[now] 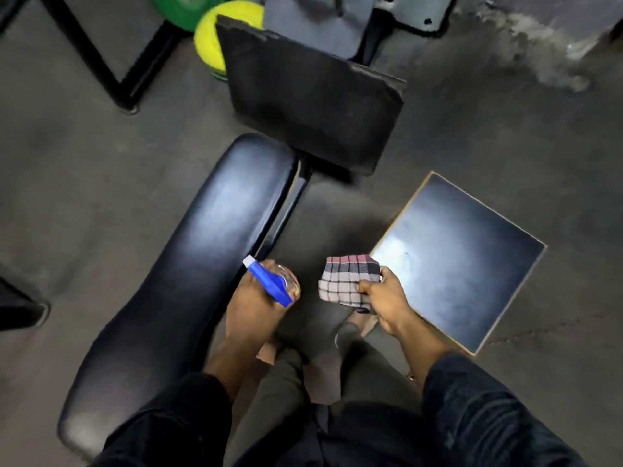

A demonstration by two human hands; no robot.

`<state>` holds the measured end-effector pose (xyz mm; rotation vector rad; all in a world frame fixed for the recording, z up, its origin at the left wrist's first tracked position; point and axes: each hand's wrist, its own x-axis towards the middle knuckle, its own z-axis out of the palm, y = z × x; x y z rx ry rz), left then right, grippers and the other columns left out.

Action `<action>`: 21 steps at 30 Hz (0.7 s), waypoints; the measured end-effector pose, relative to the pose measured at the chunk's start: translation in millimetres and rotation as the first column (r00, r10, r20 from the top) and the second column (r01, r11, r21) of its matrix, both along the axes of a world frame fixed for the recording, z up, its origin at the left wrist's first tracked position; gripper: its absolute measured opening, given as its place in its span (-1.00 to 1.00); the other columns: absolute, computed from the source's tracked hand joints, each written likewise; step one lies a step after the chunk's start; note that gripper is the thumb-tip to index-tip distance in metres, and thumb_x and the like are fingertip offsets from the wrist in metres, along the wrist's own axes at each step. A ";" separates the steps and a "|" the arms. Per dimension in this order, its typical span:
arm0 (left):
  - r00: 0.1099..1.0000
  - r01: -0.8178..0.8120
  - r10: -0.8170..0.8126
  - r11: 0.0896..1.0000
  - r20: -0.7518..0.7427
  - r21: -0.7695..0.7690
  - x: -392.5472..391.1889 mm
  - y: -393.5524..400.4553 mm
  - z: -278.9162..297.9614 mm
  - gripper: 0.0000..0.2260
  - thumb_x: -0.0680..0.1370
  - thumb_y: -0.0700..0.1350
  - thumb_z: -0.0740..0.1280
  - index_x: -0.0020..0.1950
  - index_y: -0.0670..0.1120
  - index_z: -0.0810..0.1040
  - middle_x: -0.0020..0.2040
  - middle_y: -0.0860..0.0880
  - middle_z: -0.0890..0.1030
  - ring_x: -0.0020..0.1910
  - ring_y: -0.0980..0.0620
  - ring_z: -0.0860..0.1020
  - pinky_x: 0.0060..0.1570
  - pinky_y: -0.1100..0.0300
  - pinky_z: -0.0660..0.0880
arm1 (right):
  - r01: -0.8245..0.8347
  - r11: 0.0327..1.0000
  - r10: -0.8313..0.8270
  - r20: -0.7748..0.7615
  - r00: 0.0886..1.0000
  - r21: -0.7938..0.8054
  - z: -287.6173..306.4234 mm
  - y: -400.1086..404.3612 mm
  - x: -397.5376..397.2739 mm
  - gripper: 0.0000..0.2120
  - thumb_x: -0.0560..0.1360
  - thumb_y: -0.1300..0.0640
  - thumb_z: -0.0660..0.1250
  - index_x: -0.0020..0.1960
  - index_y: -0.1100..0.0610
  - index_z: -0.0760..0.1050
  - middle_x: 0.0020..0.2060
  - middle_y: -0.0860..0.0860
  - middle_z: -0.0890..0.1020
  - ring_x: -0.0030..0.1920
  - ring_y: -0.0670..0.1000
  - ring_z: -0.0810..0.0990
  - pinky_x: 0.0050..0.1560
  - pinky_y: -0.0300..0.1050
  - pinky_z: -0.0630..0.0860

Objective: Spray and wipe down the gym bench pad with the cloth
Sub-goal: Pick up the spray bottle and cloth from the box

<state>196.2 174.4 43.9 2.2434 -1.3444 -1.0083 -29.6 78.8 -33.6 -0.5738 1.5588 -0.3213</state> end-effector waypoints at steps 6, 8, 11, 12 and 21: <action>0.910 -0.407 0.413 0.906 -0.035 0.118 90.3 106.4 10.0 -0.90 0.49 0.04 0.45 -0.05 0.05 0.60 0.04 0.07 0.62 0.08 -0.05 0.62 0.10 -0.10 0.60 | -0.346 0.938 0.346 -0.024 0.938 -0.013 7.0 54.5 121.1 -0.66 0.59 0.50 0.29 0.27 0.20 0.55 0.01 0.11 0.76 -0.13 -0.01 0.75 -0.25 -0.13 0.70; 0.889 -0.452 0.458 0.881 -0.012 0.140 112.1 137.2 5.9 -0.87 0.49 0.02 0.46 0.00 0.06 0.61 0.07 0.08 0.61 0.13 -0.07 0.60 0.15 -0.10 0.58 | -0.437 0.899 0.437 -0.034 0.899 -0.005 4.7 72.8 158.2 -0.66 0.57 0.50 0.29 0.24 0.19 0.56 0.03 0.16 0.78 -0.10 0.05 0.79 -0.21 -0.04 0.76; 0.817 -0.575 0.575 0.810 0.040 0.117 142.4 180.4 -6.3 -0.78 0.47 0.00 0.47 0.08 0.02 0.59 0.08 0.10 0.61 0.13 -0.02 0.59 0.15 -0.02 0.58 | -0.549 0.836 0.549 -0.028 0.836 0.009 -4.1 99.6 218.0 -0.62 0.57 0.49 0.29 0.32 0.22 0.54 0.15 0.27 0.76 0.14 0.32 0.77 0.15 0.37 0.72; 0.805 -0.594 0.591 0.797 0.061 0.111 148.9 188.5 -10.6 -0.79 0.47 0.01 0.47 0.06 0.02 0.58 0.05 0.10 0.60 0.10 -0.02 0.59 0.13 -0.01 0.58 | -0.572 0.820 0.572 -0.022 0.820 0.010 -5.8 104.8 232.5 -0.62 0.58 0.49 0.29 0.33 0.21 0.53 0.17 0.28 0.75 0.18 0.36 0.75 0.20 0.44 0.68; 0.561 -0.826 0.824 0.564 -0.080 0.017 184.9 248.4 -78.6 -0.71 0.47 -0.07 0.56 0.02 0.09 0.48 0.07 -0.04 0.64 0.11 -0.15 0.63 0.11 -0.12 0.60 | -0.820 0.573 0.818 -0.053 0.572 -0.009 -65.1 131.7 354.2 -0.67 0.57 0.42 0.34 0.24 0.11 0.56 0.05 0.15 0.75 0.04 0.16 0.73 0.06 0.15 0.72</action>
